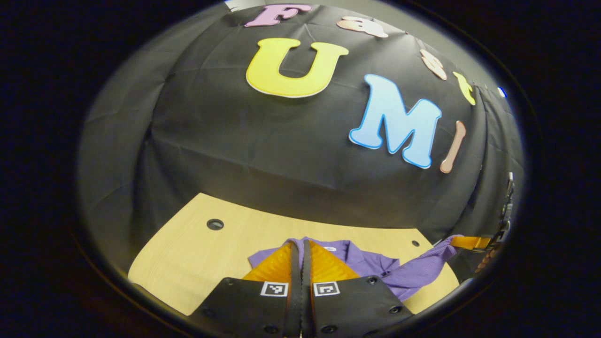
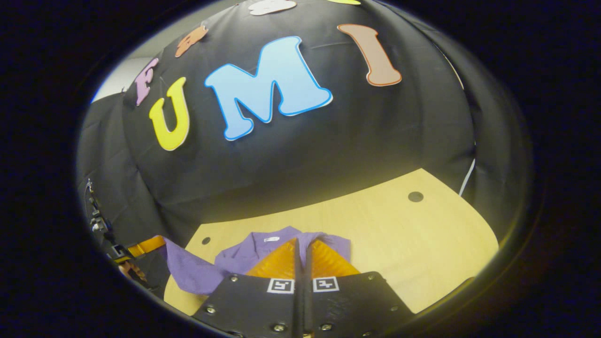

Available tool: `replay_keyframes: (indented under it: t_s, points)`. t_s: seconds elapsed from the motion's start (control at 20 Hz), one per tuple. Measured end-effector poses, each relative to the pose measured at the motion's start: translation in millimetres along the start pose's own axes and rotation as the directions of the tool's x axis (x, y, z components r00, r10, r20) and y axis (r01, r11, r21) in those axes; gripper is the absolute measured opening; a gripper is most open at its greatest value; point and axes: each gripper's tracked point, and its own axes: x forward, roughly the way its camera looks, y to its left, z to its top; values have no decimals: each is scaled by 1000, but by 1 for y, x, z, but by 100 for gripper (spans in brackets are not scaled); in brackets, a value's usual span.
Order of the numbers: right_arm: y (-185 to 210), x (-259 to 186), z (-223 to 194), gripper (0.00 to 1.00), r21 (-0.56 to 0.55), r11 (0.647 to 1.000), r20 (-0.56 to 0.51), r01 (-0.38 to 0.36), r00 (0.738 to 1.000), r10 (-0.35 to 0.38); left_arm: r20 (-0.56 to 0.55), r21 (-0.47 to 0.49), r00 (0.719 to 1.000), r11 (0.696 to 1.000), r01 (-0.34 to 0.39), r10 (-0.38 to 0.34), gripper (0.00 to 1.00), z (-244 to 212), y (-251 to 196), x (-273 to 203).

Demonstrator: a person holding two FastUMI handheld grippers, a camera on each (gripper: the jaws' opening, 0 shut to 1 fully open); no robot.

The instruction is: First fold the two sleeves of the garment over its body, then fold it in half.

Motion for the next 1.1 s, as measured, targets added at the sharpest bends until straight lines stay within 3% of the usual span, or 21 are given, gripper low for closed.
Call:
replay_keyframes:
  t_s: [0.35,0.8,1.1]
  points:
    - [-30,70,-4,0,-13,994,-62,111,992,-112,-48,12,999,1000,-22,23,5,-15,33,94]
    - [-71,145,-32,0,-98,966,-135,241,958,-253,-83,131,991,987,-94,106,5,-59,64,166]
    - [-78,167,-46,5,-79,952,-176,294,936,-304,-106,168,985,979,-114,133,5,-77,69,182]
